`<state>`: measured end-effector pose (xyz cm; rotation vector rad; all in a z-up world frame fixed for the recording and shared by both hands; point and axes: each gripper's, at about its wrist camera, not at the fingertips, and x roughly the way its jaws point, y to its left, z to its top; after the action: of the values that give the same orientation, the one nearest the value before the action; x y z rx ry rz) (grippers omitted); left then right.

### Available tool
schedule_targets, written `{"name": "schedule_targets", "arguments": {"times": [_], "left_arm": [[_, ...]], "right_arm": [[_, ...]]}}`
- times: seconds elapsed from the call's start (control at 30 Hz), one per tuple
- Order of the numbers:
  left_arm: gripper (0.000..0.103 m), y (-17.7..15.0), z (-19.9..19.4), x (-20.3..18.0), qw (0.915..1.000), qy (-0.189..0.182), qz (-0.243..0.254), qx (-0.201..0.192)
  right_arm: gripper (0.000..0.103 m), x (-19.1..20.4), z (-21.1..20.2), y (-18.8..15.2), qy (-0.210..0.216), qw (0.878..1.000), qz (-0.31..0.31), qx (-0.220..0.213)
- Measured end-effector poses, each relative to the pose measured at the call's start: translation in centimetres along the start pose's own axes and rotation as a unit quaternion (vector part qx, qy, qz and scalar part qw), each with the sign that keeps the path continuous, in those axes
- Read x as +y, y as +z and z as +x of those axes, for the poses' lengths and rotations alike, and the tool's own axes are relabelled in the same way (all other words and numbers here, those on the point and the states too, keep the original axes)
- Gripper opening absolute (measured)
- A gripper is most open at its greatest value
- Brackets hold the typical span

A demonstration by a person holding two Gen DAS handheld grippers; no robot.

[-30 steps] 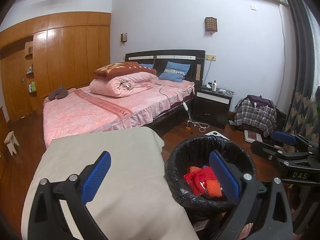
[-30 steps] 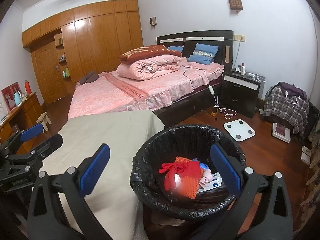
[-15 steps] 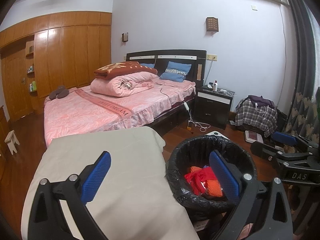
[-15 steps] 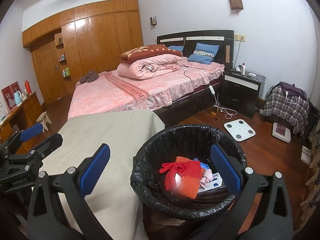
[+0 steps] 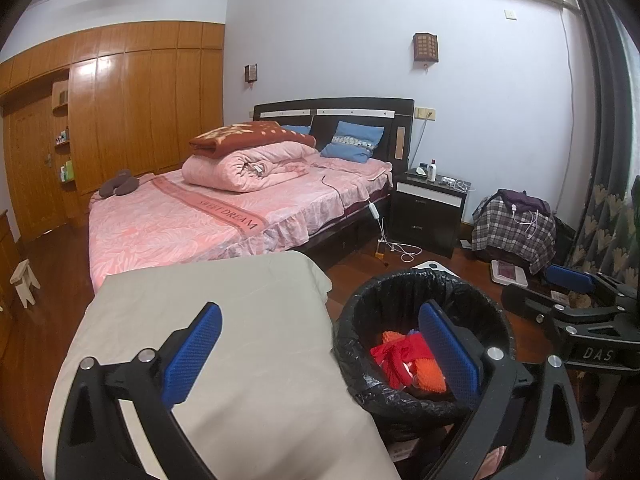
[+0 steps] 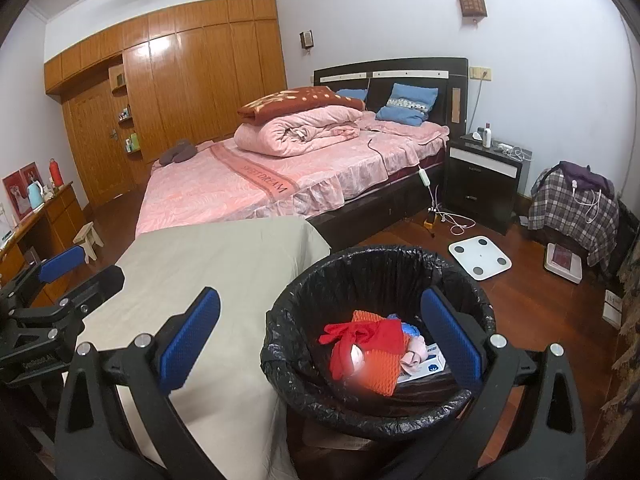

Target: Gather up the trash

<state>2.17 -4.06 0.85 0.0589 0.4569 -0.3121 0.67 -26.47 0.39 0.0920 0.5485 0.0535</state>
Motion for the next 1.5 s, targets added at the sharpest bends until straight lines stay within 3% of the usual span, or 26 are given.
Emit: {"name": "schedule_targets", "arguments": {"times": [1.5], "left_arm": [[0.097, -0.61, 0.27, 0.14, 0.9999, -0.003, 0.001, 0.011]], "right_arm": [[0.098, 0.09, -0.17, 0.13, 0.0, 1.0, 0.003, 0.004]]}}
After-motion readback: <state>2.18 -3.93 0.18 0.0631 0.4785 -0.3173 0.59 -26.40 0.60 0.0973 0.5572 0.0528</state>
